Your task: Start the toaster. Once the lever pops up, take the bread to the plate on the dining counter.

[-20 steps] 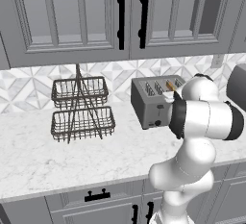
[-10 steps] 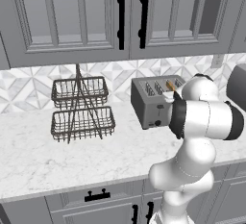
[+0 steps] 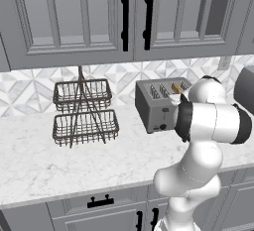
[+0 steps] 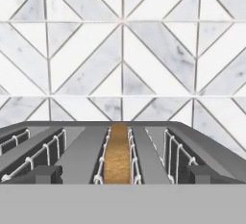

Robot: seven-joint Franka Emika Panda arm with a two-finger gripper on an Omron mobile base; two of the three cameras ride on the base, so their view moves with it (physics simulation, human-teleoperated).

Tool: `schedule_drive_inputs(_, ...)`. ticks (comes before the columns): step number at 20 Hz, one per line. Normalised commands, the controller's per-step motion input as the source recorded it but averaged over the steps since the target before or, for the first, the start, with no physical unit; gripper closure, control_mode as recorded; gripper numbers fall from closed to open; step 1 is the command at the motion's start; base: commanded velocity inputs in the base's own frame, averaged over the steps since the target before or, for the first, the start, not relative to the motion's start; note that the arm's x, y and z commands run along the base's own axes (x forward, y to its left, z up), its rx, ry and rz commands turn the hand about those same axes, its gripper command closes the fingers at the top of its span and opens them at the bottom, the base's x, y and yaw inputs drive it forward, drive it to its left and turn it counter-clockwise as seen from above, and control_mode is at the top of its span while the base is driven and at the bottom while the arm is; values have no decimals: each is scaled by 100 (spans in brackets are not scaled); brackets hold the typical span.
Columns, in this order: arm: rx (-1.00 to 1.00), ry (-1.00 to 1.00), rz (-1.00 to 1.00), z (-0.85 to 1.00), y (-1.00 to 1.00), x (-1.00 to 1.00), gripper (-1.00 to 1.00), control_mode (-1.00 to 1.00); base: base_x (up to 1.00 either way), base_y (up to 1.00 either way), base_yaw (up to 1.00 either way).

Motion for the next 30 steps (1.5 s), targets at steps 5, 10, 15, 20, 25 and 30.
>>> schedule_drive_inputs(5,0,0,0,-1,0,0,-100,-100,0,0,0)
schedule_drive_inputs(10,0,1,0,-1,0,4,-100,-100,0,0,0)
schedule_drive_inputs(15,0,4,0,0,0,6,-100,-100,0,0,0)
schedule_drive_inputs(20,0,5,0,-2,0,4,-100,-100,0,0,0)
schedule_drive_inputs(25,0,1,0,0,0,10,-100,-100,0,0,0)
schedule_drive_inputs(30,0,0,0,0,0,16,-100,-100,0,0,0)
